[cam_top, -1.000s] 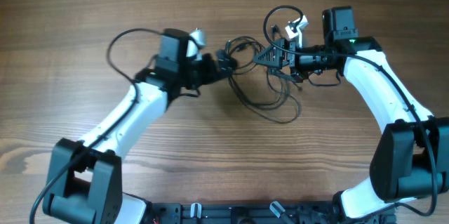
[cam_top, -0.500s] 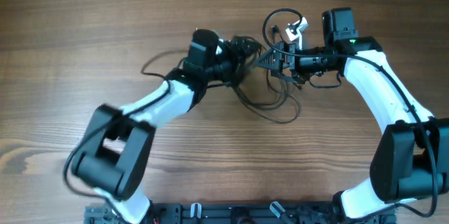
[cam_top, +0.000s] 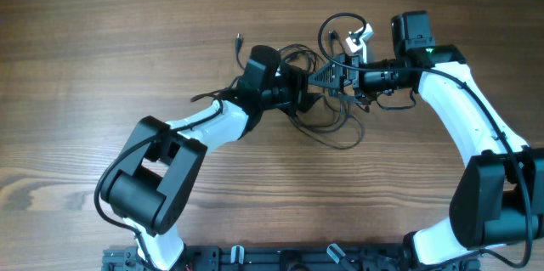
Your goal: Untangle cables
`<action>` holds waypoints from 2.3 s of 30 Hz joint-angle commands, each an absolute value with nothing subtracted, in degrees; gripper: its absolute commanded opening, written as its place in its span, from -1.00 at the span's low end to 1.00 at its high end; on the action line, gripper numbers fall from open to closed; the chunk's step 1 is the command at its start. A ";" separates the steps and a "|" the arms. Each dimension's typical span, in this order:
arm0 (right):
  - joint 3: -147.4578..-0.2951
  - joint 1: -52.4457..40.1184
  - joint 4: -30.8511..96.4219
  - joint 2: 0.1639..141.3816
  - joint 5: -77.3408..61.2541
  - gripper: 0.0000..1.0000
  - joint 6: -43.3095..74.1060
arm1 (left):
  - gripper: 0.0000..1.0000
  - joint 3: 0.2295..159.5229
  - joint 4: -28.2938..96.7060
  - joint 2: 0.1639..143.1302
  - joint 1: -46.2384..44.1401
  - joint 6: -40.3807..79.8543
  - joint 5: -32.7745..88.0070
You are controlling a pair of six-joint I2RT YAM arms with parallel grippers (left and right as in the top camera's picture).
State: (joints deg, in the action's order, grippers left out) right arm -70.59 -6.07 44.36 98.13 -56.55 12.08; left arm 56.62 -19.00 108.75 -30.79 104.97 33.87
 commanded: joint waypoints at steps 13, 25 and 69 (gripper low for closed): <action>-71.50 -4.01 47.37 96.62 -20.67 1.00 25.78 | -0.92 56.51 -32.58 108.75 -19.66 93.58 46.19; -71.50 7.73 47.51 96.64 -15.97 0.99 47.70 | -0.92 56.51 -23.07 108.75 -12.73 79.68 53.17; -71.50 -3.42 43.70 96.64 -30.83 0.99 25.47 | -0.92 56.53 -32.60 111.79 -33.91 107.22 28.56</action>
State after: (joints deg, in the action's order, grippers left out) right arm -70.74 -3.09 44.40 97.91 -31.86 25.45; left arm 56.31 -32.38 111.57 -34.17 104.97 25.04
